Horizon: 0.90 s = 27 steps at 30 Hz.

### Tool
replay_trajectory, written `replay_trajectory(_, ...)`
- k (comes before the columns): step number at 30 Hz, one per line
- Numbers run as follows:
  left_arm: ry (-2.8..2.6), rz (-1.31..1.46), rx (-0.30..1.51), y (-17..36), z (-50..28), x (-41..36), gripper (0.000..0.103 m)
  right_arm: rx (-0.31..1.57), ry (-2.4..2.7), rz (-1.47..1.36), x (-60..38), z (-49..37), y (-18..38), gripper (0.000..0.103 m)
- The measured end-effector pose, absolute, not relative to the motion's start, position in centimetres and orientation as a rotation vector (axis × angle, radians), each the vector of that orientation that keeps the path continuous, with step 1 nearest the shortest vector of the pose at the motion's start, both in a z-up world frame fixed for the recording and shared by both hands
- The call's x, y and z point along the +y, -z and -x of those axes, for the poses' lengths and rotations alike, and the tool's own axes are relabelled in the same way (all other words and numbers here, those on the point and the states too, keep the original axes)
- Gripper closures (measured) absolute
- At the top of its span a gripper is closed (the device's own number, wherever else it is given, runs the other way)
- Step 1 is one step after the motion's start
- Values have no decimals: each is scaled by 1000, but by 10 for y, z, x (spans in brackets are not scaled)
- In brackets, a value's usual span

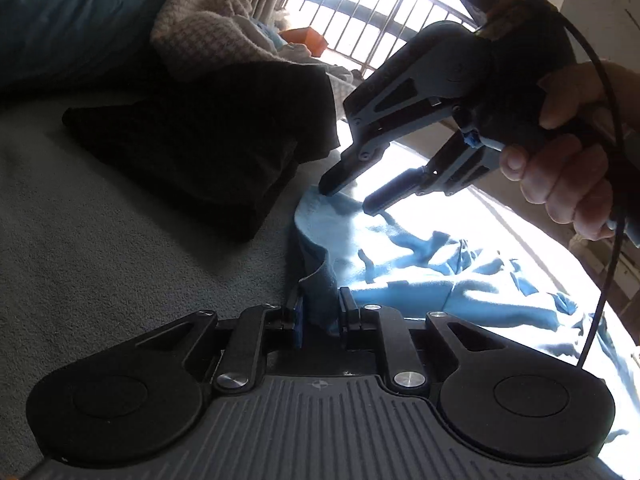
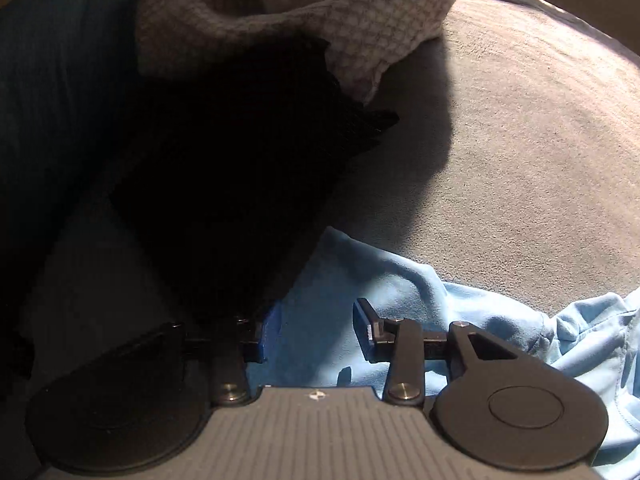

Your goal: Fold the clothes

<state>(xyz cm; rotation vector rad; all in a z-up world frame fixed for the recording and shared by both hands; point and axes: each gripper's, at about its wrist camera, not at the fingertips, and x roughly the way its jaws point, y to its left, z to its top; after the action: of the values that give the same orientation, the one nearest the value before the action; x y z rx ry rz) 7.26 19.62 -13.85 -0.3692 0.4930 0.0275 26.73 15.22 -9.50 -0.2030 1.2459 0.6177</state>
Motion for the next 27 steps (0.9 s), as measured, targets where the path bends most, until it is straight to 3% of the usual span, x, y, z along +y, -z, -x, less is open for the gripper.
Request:
replay_trajectory(14,54,200,476,122,-59,172,72,1285,-562,221,170,-271,118,60)
replay_trajectory(22,-16,441,574,133,-66,210,62,1270,-554,219,175,-270,112,60)
replay_trajectory(27,-7,591,629,140,-83,226,62,1282,-495,216,180,-273,123,60)
